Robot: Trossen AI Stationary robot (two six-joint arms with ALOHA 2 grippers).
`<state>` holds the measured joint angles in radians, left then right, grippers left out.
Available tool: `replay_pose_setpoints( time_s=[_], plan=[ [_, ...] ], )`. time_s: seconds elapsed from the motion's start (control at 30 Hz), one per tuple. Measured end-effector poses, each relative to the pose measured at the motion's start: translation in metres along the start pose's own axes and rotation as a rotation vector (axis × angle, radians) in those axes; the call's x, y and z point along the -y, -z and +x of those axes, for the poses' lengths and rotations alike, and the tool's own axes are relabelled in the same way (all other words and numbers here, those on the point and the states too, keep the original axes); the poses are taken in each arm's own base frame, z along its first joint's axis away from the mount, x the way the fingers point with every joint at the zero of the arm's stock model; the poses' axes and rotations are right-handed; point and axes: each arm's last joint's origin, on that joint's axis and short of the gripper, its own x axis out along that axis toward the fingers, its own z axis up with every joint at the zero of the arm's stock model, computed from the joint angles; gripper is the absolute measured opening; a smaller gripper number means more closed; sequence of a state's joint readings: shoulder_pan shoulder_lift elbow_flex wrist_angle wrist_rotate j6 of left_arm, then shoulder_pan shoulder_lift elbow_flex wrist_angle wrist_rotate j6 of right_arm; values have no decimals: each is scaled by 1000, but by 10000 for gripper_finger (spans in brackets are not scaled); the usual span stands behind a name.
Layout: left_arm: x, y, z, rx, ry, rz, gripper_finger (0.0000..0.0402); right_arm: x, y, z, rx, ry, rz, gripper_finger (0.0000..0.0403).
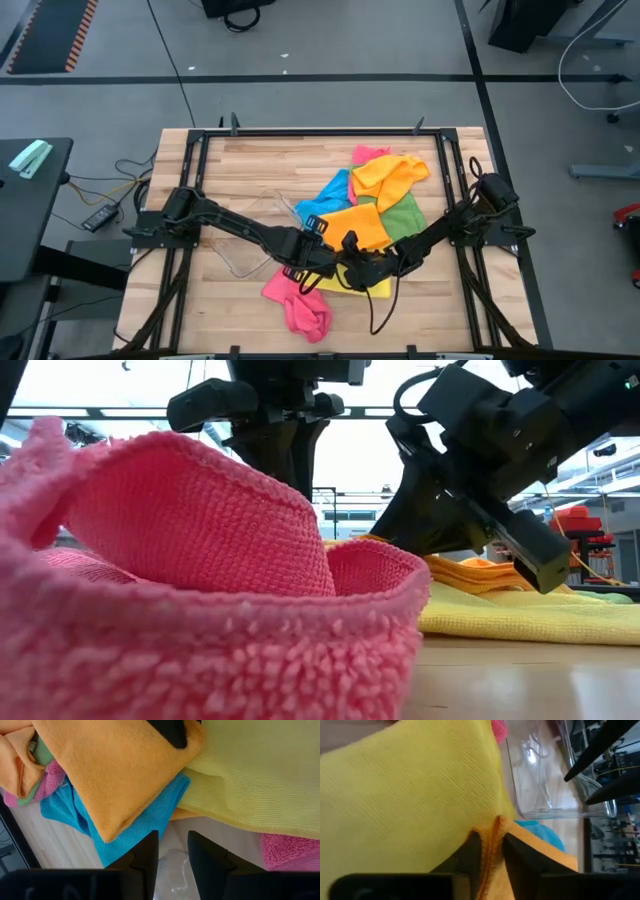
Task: Fold microfiber towels
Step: Fold the left orange microfiber cloth
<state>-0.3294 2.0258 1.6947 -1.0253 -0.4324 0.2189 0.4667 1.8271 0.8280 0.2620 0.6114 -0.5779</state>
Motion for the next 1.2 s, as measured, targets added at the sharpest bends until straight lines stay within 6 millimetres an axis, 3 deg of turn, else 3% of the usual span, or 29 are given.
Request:
replay_pose_setpoints(
  time_s=[0.2, 0.73, 1.2],
  plan=[
    [0, -1, 0, 11, -2, -25, 118, -3, -3, -4, 25, -31, 30, 10],
    [-7, -9, 4, 69, -83, -53, 237, 11, -13, -40, 17, 70, 219, 10],
    [-7, -12, 37, 2, -155, -144, 218, 12, -13, -41, 13, 67, 265, 12]
  ],
)
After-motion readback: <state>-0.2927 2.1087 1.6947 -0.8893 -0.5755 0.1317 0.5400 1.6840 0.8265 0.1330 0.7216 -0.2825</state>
